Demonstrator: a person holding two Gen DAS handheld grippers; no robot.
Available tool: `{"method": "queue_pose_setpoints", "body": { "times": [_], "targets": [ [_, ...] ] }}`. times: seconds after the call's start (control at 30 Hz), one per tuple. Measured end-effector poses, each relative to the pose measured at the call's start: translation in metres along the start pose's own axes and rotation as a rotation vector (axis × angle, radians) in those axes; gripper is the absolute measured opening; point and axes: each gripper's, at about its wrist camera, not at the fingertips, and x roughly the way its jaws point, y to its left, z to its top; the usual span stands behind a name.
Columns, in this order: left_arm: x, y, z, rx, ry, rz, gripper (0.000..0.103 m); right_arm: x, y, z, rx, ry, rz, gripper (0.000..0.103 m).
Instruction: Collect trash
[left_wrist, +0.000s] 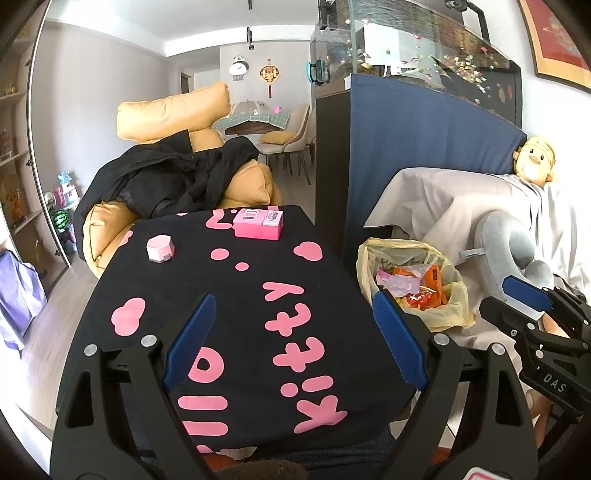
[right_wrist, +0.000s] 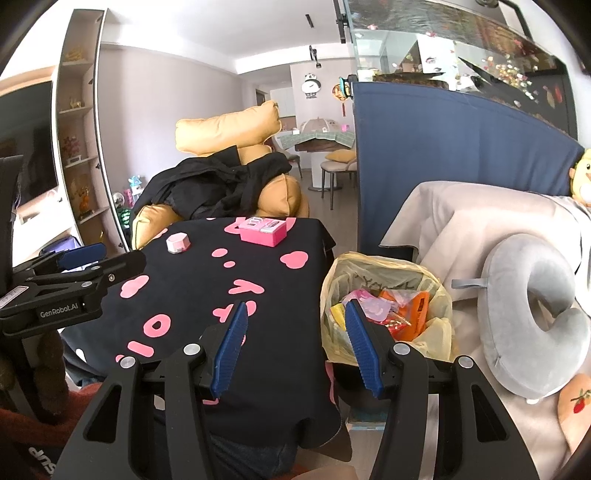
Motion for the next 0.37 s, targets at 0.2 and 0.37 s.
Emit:
{"method": "queue_pose_setpoints", "body": {
  "times": [0.2,0.37],
  "targets": [
    [0.002,0.004,0.001,-0.01,0.009,0.005,0.083,0.0,0.0,0.001,0.002,-0.001,0.0,0.052],
    [0.013,0.009,0.002,-0.018,0.051,-0.006,0.083,0.01,-0.001,0.0,0.015,0.019,0.0,0.053]
  ]
}}
